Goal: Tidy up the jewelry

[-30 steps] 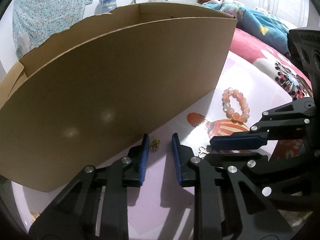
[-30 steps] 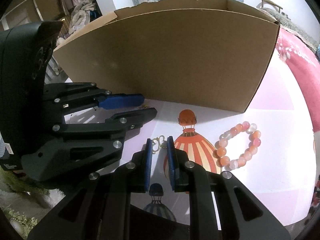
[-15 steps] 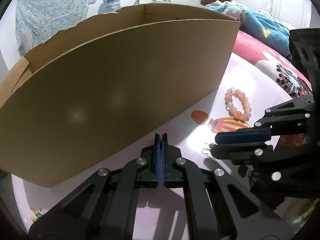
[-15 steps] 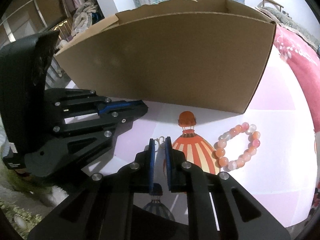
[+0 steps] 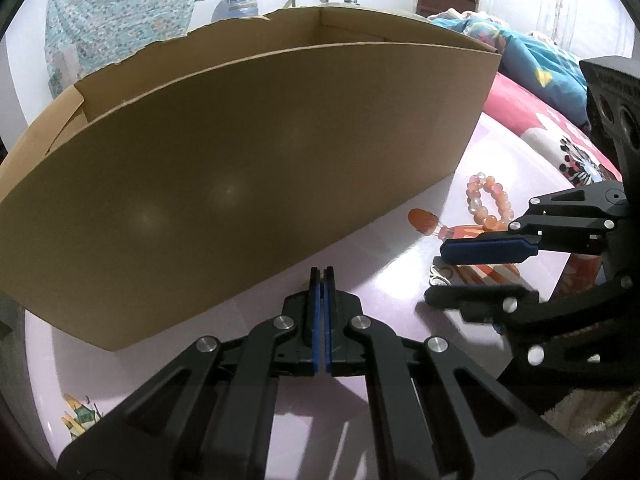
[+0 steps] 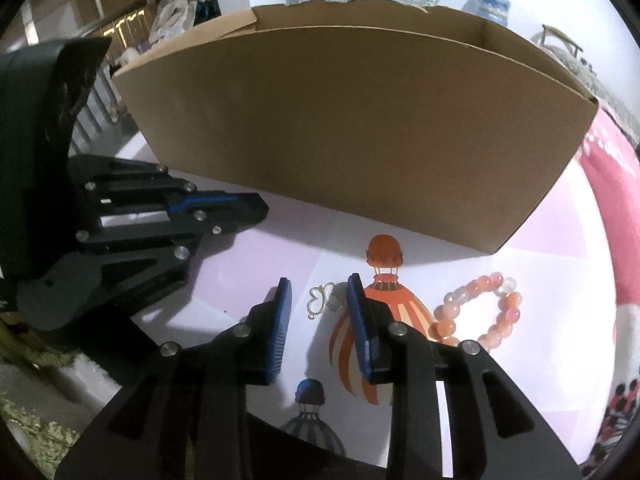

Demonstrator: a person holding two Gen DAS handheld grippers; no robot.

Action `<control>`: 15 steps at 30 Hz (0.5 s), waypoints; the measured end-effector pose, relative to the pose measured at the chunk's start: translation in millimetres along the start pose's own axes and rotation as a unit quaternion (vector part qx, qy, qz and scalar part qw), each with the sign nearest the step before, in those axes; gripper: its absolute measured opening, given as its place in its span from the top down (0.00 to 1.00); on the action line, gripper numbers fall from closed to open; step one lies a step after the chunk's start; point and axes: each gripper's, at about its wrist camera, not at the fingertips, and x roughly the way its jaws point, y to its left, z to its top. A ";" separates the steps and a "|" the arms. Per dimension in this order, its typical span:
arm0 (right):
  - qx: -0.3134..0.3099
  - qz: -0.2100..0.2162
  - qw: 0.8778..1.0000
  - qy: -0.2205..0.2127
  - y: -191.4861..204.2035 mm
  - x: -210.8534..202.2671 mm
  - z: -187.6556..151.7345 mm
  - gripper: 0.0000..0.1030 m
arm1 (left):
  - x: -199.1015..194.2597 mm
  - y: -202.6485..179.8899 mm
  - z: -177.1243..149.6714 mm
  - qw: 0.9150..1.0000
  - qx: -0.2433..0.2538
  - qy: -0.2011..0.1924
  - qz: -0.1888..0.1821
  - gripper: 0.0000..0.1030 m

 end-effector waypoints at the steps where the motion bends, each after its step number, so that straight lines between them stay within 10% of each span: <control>1: -0.001 0.000 1.000 0.001 -2.1 1.4 1.8 0.82 | -0.2 1.1 -0.5 1.000 -0.001 0.000 0.000 0.99; 15: 0.014 0.009 1.000 0.000 -10.1 -5.6 -0.6 0.85 | -6.1 9.5 -2.8 1.000 -0.008 -0.008 -0.001 1.00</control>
